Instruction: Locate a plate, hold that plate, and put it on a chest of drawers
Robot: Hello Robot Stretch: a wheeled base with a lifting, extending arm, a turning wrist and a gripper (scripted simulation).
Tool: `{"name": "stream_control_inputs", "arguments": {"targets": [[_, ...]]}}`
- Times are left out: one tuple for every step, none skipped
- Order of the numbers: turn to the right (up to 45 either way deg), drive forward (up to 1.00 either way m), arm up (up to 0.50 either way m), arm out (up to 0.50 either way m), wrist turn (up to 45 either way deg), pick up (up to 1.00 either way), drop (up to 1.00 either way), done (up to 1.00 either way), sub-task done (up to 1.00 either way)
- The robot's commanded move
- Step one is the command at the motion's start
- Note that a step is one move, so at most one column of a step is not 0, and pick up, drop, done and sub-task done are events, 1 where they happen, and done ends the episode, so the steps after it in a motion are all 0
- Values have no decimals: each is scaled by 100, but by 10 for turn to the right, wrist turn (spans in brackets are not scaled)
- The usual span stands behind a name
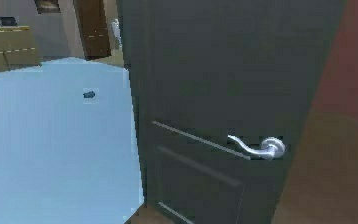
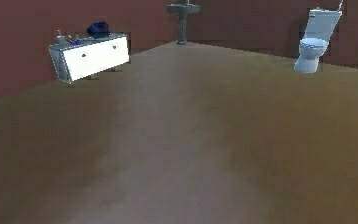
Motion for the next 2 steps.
{"name": "stream_control_inputs", "arguments": {"targets": [[-30,0,0,0,0,0,0,0,0],[0,25,0,0,0,0,0,0,0]]}}
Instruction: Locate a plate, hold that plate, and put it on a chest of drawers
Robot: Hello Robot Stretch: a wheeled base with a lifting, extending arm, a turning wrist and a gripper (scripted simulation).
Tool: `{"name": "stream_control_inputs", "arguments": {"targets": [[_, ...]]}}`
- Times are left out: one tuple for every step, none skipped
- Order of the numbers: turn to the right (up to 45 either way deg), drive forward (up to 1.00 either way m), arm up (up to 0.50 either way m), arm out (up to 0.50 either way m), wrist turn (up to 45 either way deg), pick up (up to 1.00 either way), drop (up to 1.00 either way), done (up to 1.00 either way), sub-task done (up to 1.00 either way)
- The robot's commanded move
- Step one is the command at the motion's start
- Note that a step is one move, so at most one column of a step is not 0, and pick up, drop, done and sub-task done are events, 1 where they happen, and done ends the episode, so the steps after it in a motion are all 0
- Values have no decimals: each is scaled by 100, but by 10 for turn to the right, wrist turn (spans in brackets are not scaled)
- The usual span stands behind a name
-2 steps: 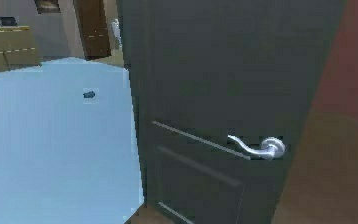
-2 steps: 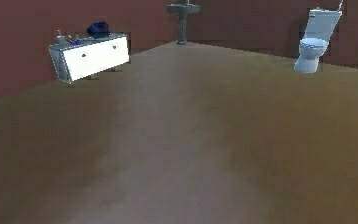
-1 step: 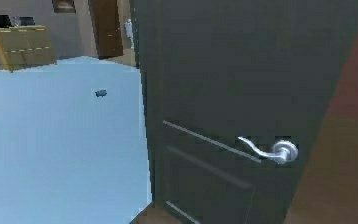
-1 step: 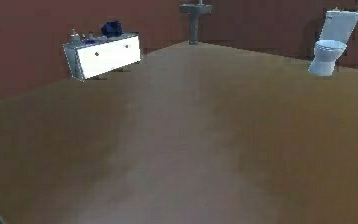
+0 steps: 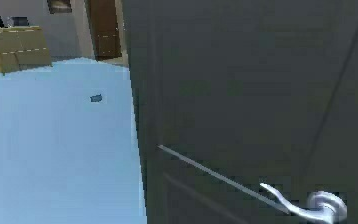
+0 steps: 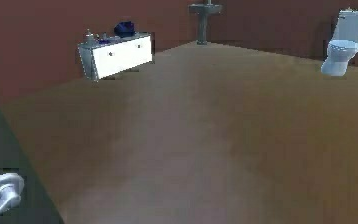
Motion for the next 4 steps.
{"name": "stream_control_inputs", "arguments": {"targets": [[-270,0,0,0,0,0,0,0,0],[0,80,0,0,0,0,0,0,0],[-60,0,0,0,0,0,0,0,0],[0,100,0,0,0,0,0,0,0]]}}
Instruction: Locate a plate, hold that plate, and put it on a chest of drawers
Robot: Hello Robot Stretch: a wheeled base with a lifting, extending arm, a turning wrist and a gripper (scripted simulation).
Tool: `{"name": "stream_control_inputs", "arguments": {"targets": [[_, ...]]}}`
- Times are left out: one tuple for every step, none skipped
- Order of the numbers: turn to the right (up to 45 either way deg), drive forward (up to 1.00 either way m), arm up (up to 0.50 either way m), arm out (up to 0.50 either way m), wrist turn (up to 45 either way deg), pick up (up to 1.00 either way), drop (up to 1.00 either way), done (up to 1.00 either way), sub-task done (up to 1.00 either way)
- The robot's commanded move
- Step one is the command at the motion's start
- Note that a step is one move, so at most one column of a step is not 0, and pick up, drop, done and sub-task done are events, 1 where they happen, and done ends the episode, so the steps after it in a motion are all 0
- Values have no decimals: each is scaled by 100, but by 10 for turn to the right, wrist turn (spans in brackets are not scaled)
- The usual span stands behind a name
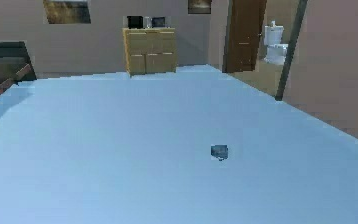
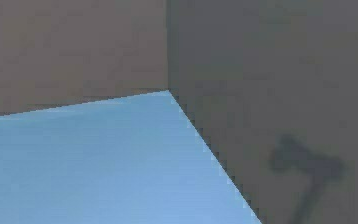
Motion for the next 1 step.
{"name": "stream_control_inputs", "arguments": {"targets": [[0,100,0,0,0,0,0,0,0]]}}
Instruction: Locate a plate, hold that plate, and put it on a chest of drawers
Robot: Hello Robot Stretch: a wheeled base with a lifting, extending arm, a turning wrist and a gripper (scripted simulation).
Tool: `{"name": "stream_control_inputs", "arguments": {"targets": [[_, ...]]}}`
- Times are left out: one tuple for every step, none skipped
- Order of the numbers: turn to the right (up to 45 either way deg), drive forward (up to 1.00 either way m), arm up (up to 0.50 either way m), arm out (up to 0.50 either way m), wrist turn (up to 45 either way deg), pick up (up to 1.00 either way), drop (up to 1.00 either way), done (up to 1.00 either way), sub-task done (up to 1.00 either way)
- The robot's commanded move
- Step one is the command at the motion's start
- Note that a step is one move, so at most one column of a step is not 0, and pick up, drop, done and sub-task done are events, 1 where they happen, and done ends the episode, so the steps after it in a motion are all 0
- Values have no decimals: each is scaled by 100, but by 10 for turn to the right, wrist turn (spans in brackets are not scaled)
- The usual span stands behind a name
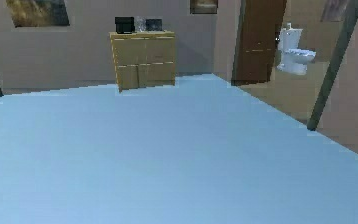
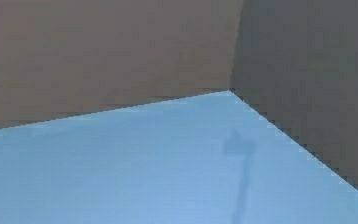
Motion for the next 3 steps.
{"name": "stream_control_inputs", "arguments": {"targets": [[0,70,0,0,0,0,0,0,0],[180,0,0,0,0,0,0,0,0],[0,40,0,0,0,0,0,0,0]]}}
